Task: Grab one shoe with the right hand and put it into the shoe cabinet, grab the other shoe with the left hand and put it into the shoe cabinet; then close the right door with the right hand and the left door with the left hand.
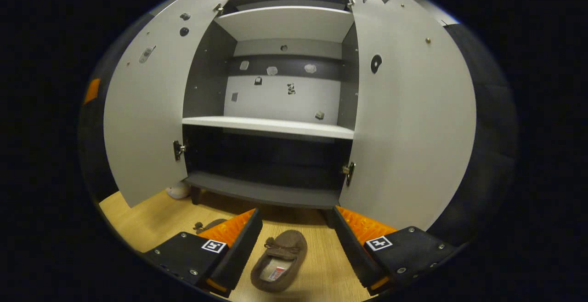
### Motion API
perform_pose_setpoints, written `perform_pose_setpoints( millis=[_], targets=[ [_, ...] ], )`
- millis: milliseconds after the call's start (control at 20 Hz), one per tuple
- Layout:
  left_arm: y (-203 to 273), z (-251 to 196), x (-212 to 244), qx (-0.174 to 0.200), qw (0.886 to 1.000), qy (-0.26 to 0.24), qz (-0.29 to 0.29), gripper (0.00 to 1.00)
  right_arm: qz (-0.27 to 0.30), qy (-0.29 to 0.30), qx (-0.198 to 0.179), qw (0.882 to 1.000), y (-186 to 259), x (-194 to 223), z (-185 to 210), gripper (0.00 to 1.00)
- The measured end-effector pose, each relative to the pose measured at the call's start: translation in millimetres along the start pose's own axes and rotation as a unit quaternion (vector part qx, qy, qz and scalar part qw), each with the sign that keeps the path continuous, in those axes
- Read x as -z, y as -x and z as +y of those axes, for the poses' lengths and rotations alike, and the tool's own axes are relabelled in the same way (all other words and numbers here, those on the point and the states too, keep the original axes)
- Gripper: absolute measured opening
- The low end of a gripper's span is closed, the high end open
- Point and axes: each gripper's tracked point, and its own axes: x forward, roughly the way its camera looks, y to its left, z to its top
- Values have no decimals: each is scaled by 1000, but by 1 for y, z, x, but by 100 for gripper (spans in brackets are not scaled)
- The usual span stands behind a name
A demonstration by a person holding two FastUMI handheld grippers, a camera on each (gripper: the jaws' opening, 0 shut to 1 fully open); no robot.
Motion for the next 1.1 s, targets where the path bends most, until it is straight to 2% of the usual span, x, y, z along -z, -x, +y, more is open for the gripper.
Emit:
perform_pose_setpoints(
  millis=[50, 100, 350, 650, 750, 900, 1050, 1100],
  targets=[
    [0, 1, 1, 0, 1000, 1, 1, 99, 20, 1, 2, 1000, -6, 18, 1, 95],
    [0, 2, 1, -1, 1000, 1, 2, 96, 43, 1, 3, 999, -9, 38, -2, 94],
    [-1, 5, 2, -4, 1000, 3, 4, 96, 130, 5, 10, 991, -25, 112, -11, 94],
    [0, 5, 3, -3, 1000, 1, 6, 96, 201, 7, 23, 979, -45, 162, -19, 90],
    [-1, 5, 4, -3, 1000, 0, 8, 96, 217, -7, 11, 976, -53, 174, -17, 88],
    [-1, 4, 4, -3, 1000, -1, 10, 96, 234, -14, 22, 972, -69, 188, -25, 83],
    [0, 2, 5, 0, 1000, -4, 13, 96, 251, -40, 16, 967, -78, 203, -17, 79],
    [-1, 2, 4, 0, 1000, -5, 13, 96, 248, -50, 10, 967, -80, 203, -12, 73]
  ],
)
